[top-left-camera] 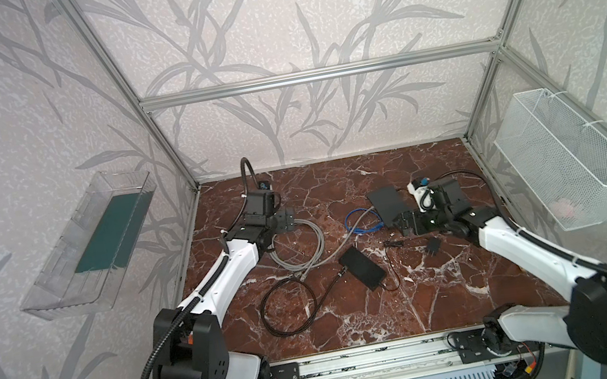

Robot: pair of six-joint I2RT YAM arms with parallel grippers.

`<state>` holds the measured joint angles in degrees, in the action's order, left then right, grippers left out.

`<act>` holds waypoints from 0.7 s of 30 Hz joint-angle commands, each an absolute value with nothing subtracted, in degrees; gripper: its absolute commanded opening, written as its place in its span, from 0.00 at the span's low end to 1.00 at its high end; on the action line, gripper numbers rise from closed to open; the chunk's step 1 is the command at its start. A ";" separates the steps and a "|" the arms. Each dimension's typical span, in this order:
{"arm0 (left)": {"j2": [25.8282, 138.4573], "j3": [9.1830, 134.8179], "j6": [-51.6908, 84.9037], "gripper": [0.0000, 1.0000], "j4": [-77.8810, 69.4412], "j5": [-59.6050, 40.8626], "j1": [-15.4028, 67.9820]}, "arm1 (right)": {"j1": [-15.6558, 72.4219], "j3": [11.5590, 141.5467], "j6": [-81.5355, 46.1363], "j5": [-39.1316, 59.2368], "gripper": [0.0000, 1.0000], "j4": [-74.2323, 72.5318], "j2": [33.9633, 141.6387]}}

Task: Insert the plug into the switch port
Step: 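Open both grippers and draw both arms back from the box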

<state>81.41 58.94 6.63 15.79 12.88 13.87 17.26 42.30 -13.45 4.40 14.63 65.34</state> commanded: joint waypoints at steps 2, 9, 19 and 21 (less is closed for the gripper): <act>75.94 49.71 7.02 0.99 13.70 25.42 9.37 | 16.44 28.24 -3.28 -20.75 0.99 3.99 51.16; 69.78 28.20 5.08 0.99 -8.63 23.11 6.56 | 14.43 11.34 -0.70 -24.67 0.99 -12.44 42.85; 83.79 25.69 -0.80 0.99 -41.44 16.77 4.39 | 11.19 14.90 6.28 -16.67 0.99 -45.45 71.46; 87.50 25.61 -0.47 0.99 -45.97 16.53 3.58 | 8.86 15.10 3.95 -13.17 0.99 -53.07 77.11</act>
<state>84.12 26.44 0.01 -32.08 17.82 4.69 11.03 14.63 4.14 -17.69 -34.35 72.14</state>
